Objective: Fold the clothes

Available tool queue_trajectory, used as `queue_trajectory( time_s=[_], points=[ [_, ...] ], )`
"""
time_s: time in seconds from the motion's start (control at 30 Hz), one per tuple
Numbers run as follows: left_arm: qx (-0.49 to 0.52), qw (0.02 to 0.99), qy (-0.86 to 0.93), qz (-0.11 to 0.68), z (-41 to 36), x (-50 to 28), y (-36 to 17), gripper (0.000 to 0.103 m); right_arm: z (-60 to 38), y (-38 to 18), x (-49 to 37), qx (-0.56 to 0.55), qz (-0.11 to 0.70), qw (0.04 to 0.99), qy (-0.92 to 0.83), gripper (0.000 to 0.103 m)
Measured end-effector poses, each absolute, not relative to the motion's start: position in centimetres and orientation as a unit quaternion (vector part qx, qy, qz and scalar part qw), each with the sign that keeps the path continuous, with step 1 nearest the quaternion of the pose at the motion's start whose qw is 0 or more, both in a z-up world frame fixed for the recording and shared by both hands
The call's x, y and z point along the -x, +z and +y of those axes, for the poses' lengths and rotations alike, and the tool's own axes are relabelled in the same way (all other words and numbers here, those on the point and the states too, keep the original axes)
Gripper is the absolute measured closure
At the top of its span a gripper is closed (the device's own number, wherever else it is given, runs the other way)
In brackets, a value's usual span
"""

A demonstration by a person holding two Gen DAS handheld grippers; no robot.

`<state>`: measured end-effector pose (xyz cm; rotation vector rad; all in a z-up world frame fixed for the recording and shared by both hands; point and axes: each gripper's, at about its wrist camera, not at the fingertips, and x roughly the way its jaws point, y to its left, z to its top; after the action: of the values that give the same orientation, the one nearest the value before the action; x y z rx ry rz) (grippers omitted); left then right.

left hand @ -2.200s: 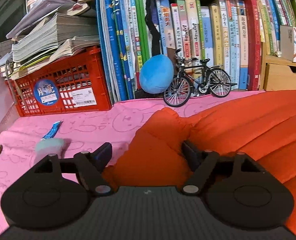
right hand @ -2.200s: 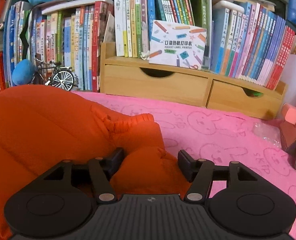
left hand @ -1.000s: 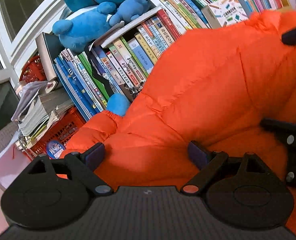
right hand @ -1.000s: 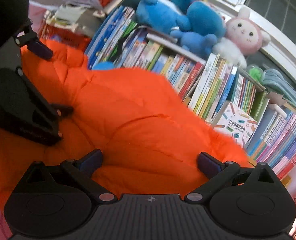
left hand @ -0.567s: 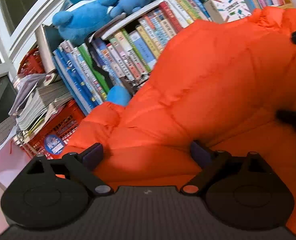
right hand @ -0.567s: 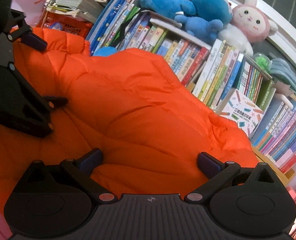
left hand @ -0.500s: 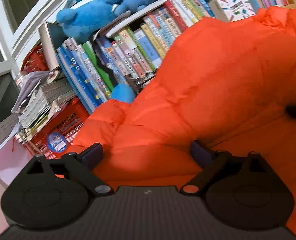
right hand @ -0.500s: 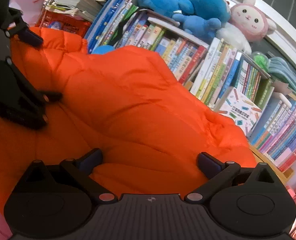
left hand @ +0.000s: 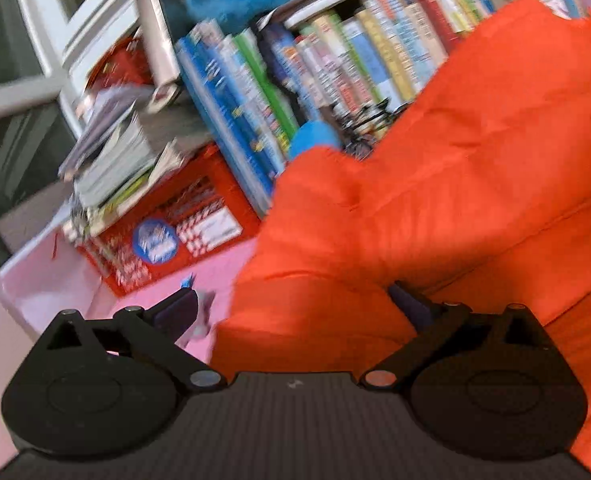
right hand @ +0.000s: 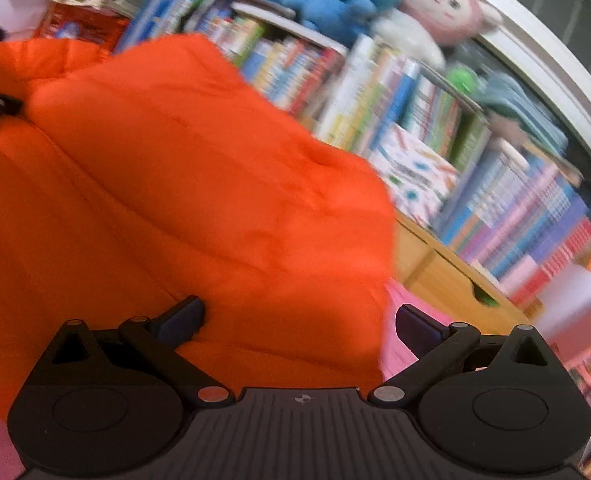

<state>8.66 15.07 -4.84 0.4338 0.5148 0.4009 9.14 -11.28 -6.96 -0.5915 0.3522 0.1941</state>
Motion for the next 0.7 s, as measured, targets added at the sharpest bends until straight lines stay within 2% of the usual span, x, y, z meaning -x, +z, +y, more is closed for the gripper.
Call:
queue_trajectory(
  time_s=[0.27,0.7],
  points=[
    [-0.180,0.924,0.205,0.269,17.0,-8.5,-4.6,0.000,-14.0,-7.0,-9.7,0.273,0.201,0.938,0.071,0.001],
    [-0.094,0.935,0.168,0.297,19.7,-8.8,-4.2,0.000,-13.9,-6.4,-9.5,0.270,0.195,0.940,0.067,0.001]
  ],
)
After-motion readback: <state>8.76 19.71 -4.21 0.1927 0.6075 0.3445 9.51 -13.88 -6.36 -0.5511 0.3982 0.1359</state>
